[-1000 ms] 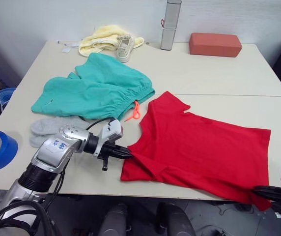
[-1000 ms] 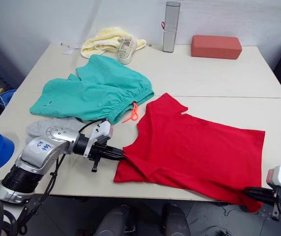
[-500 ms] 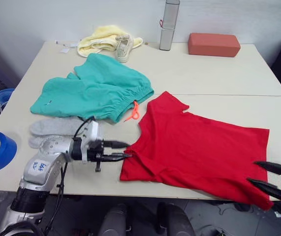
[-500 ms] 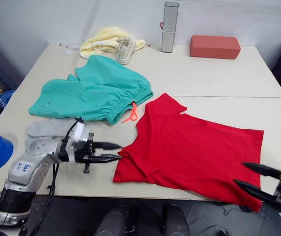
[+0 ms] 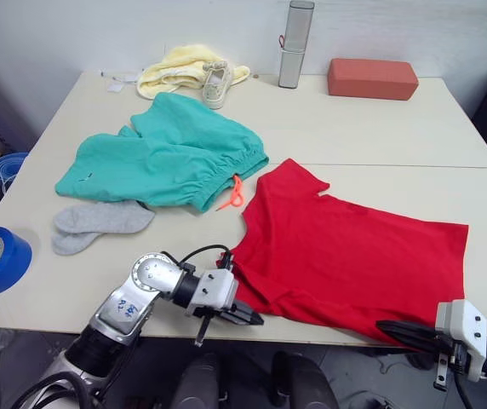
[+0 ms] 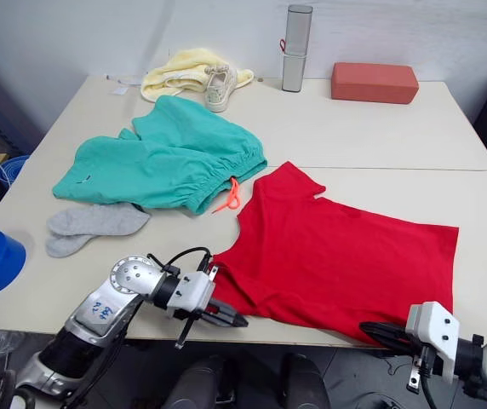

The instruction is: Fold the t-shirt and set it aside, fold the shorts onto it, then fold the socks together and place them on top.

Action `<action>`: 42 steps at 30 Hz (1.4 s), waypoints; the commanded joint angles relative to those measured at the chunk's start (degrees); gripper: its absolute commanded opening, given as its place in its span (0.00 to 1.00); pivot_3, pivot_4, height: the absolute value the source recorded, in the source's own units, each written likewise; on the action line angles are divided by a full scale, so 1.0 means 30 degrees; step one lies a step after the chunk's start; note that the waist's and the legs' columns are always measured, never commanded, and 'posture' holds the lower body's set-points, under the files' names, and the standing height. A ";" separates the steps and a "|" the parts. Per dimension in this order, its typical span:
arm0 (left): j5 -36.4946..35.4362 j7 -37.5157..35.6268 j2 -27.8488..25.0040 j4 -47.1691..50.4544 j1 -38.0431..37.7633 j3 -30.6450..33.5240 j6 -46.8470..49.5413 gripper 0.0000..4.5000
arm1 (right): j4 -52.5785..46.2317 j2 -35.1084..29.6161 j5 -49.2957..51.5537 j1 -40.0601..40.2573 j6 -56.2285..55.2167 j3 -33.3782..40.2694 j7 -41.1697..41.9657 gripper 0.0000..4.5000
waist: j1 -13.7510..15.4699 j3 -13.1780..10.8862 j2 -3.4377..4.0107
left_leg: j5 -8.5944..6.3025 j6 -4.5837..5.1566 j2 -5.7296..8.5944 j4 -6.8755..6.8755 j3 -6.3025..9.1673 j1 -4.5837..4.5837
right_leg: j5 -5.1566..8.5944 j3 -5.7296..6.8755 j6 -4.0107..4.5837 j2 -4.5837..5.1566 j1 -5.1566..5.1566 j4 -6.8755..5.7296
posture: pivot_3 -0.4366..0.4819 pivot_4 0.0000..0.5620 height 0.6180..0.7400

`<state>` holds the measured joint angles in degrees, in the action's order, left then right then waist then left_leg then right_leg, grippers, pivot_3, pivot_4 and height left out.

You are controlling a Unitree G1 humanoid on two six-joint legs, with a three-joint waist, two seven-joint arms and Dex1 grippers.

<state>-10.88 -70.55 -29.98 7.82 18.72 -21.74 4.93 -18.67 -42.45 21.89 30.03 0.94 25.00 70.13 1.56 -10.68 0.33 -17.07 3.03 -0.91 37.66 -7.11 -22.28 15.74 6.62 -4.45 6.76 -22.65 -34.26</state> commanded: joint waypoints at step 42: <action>0.0003 0.2091 -0.2414 0.2255 -0.3912 0.3705 -0.3160 0.61 | 0.1521 -0.0159 0.0407 0.3760 -0.4832 0.3386 -0.0235 0.68 | -0.0044 0.0028 0.0063 | -0.0097 -0.0096 -0.0021 -0.0047 0.0006 0.0032 | 0.0017 -0.0029 0.0025 0.0014 0.0022 0.0076 | 0.48 0.27 1.00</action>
<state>-12.34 -65.03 -37.03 13.48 7.29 -10.08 -3.48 -14.67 -42.33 24.14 41.67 -12.59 35.66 70.00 1.43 -10.59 0.52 -17.36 2.74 -0.97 37.48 -7.09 -22.17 15.79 6.55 -4.38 6.80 -22.59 -34.03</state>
